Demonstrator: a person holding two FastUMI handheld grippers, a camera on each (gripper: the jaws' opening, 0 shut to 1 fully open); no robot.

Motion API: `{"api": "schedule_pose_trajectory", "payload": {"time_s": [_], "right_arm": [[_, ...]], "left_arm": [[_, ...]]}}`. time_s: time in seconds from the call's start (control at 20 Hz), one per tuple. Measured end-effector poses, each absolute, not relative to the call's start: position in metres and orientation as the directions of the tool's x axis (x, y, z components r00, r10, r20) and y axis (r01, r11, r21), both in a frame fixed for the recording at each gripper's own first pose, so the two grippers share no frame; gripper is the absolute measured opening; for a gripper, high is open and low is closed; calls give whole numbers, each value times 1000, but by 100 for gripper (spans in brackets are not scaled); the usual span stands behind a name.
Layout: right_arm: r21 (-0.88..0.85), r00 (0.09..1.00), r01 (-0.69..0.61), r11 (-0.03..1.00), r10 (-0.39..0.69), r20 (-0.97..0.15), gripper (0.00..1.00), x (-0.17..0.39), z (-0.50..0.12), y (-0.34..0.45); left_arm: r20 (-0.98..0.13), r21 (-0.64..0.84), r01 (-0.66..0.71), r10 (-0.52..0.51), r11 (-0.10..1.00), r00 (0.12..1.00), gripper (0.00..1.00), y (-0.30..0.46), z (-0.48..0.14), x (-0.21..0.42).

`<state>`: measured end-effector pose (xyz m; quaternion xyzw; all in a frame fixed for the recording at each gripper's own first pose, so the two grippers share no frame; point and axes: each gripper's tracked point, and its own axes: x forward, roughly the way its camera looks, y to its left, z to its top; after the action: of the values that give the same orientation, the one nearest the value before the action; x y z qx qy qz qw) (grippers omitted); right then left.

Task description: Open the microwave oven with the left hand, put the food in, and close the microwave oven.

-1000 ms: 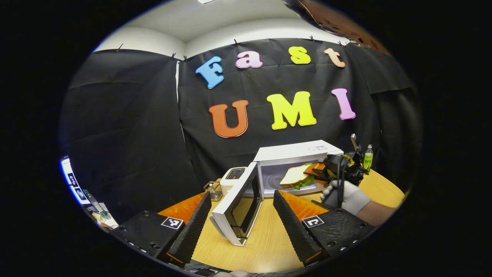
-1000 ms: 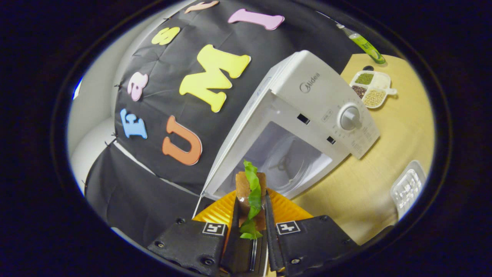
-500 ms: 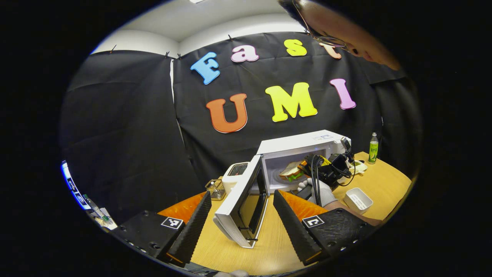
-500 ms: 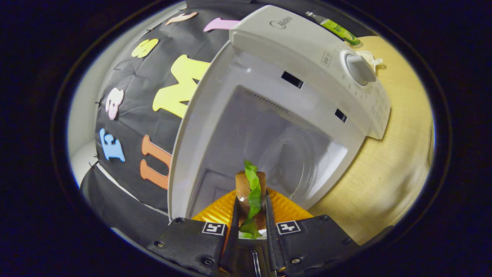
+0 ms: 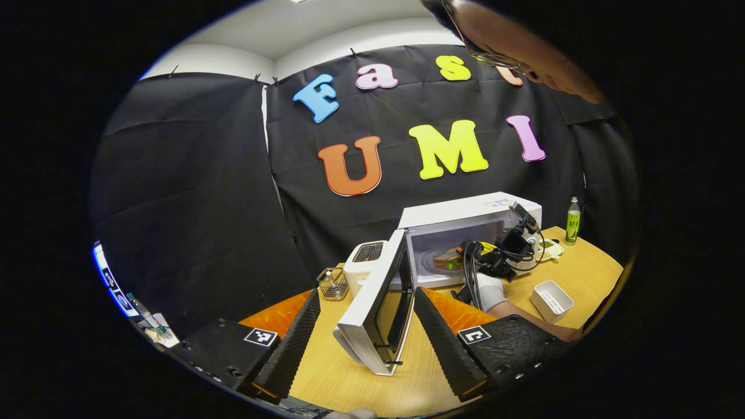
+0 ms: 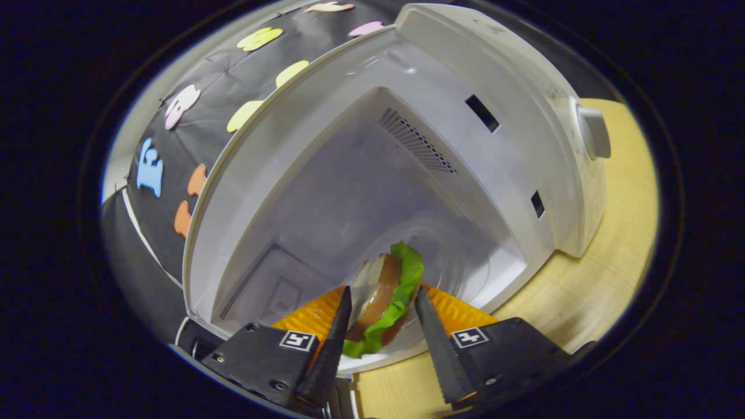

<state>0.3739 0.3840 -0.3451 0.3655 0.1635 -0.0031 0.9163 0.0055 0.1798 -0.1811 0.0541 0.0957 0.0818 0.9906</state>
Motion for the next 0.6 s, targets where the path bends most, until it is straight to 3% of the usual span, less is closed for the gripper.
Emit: {"api": "schedule_pose_trajectory", "payload": {"time_s": [0.05, 0.2, 0.25, 0.35, 0.4, 0.5, 0.55, 0.6], "right_arm": [[638, 949, 116, 762, 104, -297, 100, 374, -340, 381], [535, 963, 92, 840, 62, -262, 100, 371, -327, 371], [502, 965, 81, 861, 59, -257, 89, 369, -325, 371], [421, 961, 58, 905, 64, -270, 89, 366, -327, 370], [432, 959, 57, 900, 71, -275, 100, 363, -327, 367], [452, 953, 64, 890, 80, -291, 100, 355, -326, 359], [446, 953, 58, 893, 84, -291, 89, 349, -326, 356], [433, 953, 38, 901, 97, -287, 89, 344, -320, 355]], "left_arm": [[-178, 123, -152, 173, 981, 969, 96, 180, -181, 6], [-173, 129, -151, 172, 980, 970, 97, 179, -180, 5], [-175, 132, -151, 173, 980, 969, 97, 178, -181, 4], [-170, 132, -145, 166, 981, 971, 96, 175, -180, 4], [-166, 131, -147, 168, 980, 972, 96, 176, -178, 4], [-161, 121, -150, 168, 981, 973, 96, 176, -174, 3], [-161, 117, -150, 168, 982, 972, 96, 177, -174, 3], [-159, 114, -153, 170, 982, 973, 96, 178, -171, 3]]}}
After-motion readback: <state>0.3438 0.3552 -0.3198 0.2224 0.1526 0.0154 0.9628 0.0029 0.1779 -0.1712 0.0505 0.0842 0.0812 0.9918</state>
